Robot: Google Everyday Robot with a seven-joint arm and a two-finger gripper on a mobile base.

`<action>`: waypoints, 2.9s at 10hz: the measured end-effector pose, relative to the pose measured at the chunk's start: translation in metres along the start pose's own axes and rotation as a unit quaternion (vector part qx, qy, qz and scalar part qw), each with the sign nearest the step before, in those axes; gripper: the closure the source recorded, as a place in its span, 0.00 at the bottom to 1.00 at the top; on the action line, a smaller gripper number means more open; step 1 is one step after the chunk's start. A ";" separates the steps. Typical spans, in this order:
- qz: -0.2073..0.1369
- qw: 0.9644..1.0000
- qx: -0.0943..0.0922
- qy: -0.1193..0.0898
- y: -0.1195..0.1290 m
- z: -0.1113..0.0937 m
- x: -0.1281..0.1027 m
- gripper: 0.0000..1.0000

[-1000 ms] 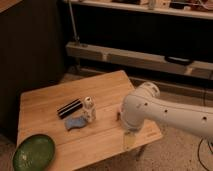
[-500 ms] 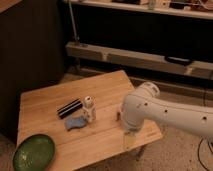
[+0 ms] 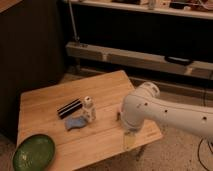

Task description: Knock the bottle over

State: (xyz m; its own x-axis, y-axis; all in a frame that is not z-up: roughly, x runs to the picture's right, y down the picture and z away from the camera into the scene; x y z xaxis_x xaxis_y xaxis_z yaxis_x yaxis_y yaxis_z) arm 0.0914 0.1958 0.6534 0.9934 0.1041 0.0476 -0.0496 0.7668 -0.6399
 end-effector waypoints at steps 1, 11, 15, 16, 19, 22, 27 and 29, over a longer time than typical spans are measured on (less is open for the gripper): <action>0.000 1.000 0.000 0.000 0.000 0.000 0.000 0.20; -0.057 0.989 0.016 -0.136 -0.020 -0.006 -0.016 0.55; -0.139 0.970 -0.002 -0.200 -0.042 -0.003 -0.081 0.95; -0.159 0.966 -0.004 -0.202 -0.051 -0.002 -0.096 1.00; -0.189 0.958 -0.010 -0.216 -0.101 -0.003 -0.122 1.00; -0.215 0.950 -0.013 -0.224 -0.135 -0.005 -0.158 1.00; -0.265 0.934 -0.026 -0.238 -0.157 0.016 -0.247 0.98; -0.264 0.935 -0.022 -0.234 -0.160 0.017 -0.254 0.95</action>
State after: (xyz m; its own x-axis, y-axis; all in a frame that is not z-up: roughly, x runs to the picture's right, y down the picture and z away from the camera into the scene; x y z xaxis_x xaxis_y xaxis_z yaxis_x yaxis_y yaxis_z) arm -0.1548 0.0572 0.7568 0.7239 -0.0078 0.6899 0.4491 0.7644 -0.4626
